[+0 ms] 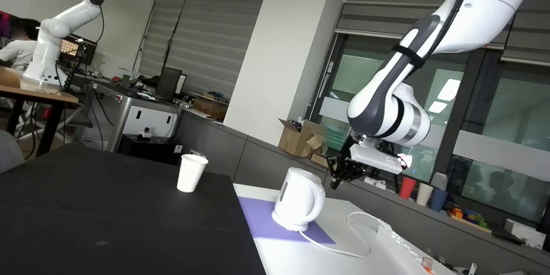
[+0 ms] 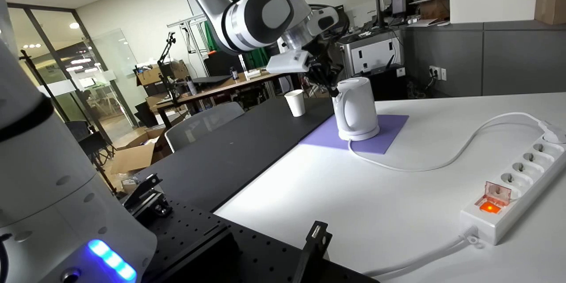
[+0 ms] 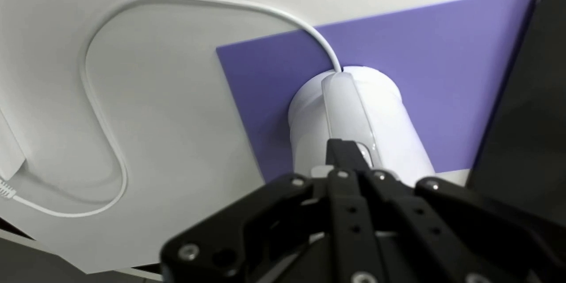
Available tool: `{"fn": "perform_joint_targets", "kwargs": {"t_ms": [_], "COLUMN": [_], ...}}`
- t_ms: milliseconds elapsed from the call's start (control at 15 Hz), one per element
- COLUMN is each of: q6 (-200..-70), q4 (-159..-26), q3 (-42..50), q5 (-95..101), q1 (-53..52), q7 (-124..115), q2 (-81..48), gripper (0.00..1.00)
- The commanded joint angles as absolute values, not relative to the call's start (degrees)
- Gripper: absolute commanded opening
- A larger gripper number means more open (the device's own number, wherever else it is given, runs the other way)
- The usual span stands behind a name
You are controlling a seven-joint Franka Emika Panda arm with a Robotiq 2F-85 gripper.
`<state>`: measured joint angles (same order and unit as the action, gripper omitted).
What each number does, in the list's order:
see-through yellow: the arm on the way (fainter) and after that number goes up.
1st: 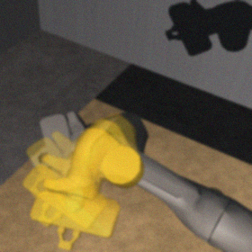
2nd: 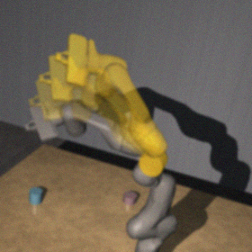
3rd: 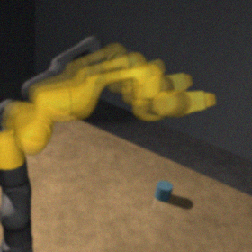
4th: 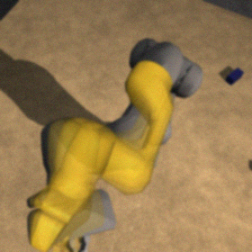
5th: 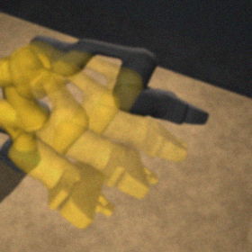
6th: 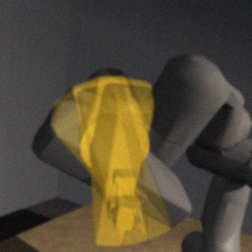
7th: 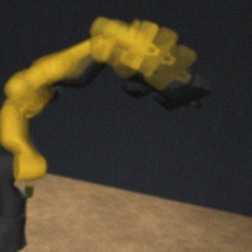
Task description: Turn off the electric kettle
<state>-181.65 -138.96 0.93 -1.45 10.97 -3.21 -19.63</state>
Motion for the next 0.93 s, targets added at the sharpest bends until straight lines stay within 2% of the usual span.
{"fn": "perform_joint_targets", "kwargs": {"t_ms": [0,867], "q6": [-181.3,-181.0], "q4": [-136.2,-132.4], "q3": [0.5,-0.9], "q5": [-2.7,-3.5], "q1": [11.3,11.8], "q7": [-2.4,-2.4], "q2": [-21.8,-25.8], "gripper": [0.0,0.0]}}
